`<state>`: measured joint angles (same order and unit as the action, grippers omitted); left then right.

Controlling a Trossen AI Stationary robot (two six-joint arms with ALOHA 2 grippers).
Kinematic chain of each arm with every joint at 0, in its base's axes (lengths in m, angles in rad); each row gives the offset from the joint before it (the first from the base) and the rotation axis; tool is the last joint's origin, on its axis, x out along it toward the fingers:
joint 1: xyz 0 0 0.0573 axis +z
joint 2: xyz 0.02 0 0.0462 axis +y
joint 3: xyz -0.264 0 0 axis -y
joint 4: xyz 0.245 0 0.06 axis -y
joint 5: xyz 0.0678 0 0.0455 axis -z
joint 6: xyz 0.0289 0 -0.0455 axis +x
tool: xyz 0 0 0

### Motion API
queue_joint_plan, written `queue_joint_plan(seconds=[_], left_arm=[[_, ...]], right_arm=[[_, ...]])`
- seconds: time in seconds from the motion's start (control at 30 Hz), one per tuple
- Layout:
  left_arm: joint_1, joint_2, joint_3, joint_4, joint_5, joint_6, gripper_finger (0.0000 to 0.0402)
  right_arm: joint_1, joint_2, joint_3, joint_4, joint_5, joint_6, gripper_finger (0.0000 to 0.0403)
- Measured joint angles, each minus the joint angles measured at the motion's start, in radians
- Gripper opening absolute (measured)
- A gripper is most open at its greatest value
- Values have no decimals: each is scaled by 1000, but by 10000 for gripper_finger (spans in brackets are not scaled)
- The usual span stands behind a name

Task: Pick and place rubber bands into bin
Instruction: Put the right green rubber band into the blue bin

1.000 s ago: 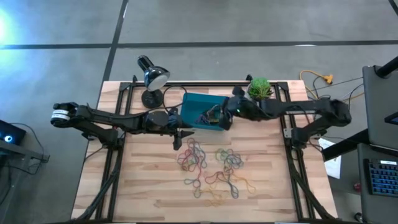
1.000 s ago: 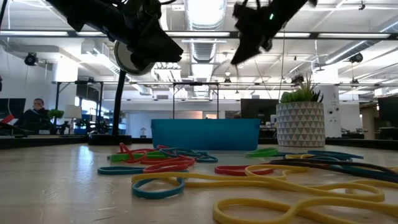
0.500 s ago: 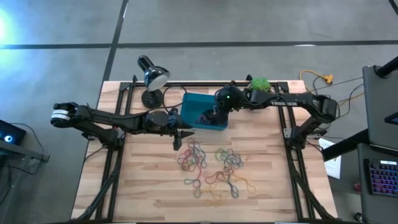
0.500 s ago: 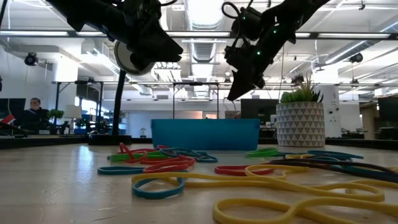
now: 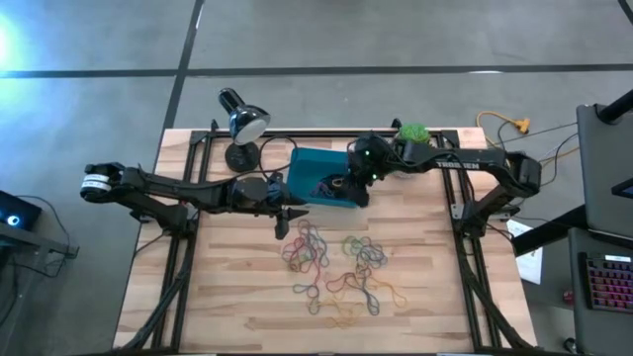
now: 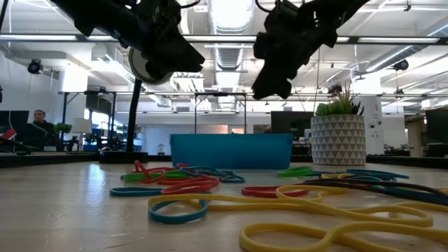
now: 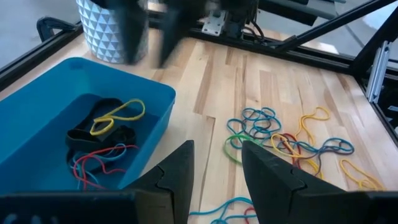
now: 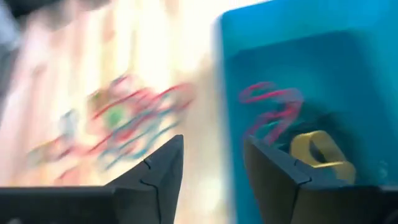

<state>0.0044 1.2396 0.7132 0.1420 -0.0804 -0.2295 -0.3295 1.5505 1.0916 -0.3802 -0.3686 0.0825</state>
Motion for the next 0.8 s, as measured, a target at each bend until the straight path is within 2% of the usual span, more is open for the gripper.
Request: queue_joint_plan(seconds=[0.07, 0.27, 0.5, 0.8], left_arm=[[0, 0, 0, -3, 0, 0, 118], [0, 0, 0, -2, 0, 0, 118], [0, 0, 0, -2, -1, 0, 118], [0, 0, 0, -1, -1, 1, 118]], right_arm=[[41, -3, 0, -49, -27, -13, 158], [188, 3, -34, -110, -12, -28, 145], [324, 3, -117, -83, 212, 62, 123], [385, 4, -236, 72, 327, 187, 112]])
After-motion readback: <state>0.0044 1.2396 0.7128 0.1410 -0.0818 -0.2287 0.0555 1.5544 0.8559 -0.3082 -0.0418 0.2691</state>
